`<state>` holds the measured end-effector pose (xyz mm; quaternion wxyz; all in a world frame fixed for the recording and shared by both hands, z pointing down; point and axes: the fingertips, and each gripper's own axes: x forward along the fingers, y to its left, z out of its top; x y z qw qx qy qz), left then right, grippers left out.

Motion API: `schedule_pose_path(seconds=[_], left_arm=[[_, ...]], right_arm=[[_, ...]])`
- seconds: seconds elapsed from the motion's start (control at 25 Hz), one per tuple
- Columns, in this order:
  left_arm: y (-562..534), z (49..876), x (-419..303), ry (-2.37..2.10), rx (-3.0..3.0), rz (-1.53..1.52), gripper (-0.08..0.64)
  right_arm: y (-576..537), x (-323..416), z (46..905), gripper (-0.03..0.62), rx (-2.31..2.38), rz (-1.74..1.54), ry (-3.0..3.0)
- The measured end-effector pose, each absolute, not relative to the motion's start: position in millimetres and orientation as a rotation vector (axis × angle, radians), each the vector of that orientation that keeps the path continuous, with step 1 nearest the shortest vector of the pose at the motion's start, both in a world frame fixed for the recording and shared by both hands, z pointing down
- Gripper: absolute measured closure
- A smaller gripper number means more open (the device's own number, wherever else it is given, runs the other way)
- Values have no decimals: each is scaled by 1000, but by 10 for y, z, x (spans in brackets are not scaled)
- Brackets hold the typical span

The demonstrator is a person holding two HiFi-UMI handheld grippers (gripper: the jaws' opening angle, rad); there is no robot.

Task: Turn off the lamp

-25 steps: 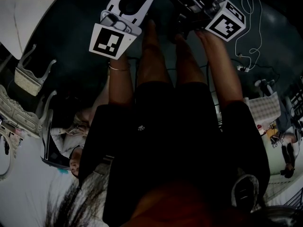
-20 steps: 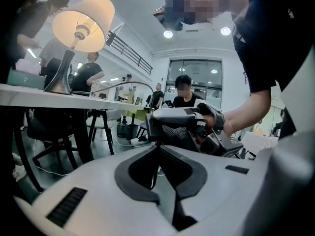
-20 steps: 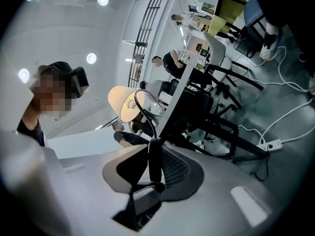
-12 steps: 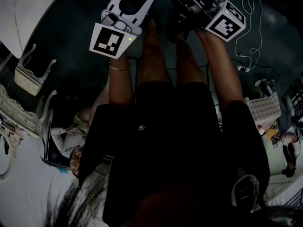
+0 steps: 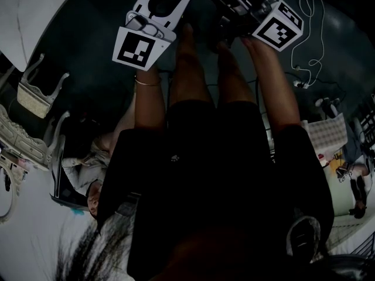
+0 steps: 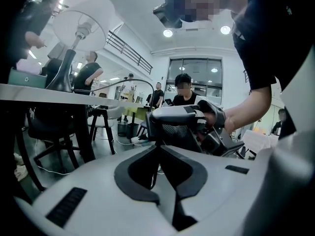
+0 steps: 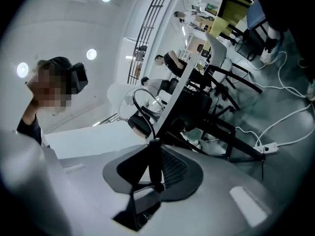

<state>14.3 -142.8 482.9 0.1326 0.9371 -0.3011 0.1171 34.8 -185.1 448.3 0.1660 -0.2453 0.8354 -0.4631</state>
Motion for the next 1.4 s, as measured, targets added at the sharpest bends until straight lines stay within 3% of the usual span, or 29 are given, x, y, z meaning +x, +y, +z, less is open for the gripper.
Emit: schedule_pose_path(seconds=[1.04, 1.4], left_arm=[[-1548, 4906, 37, -979, 2666, 318, 537], [-1617, 4895, -63, -1005, 2642, 289, 552]], right_arm=[[-1938, 522, 4987, 528, -900, -1307, 2464], [-1969, 495, 5195, 526, -952, -1159, 2553]])
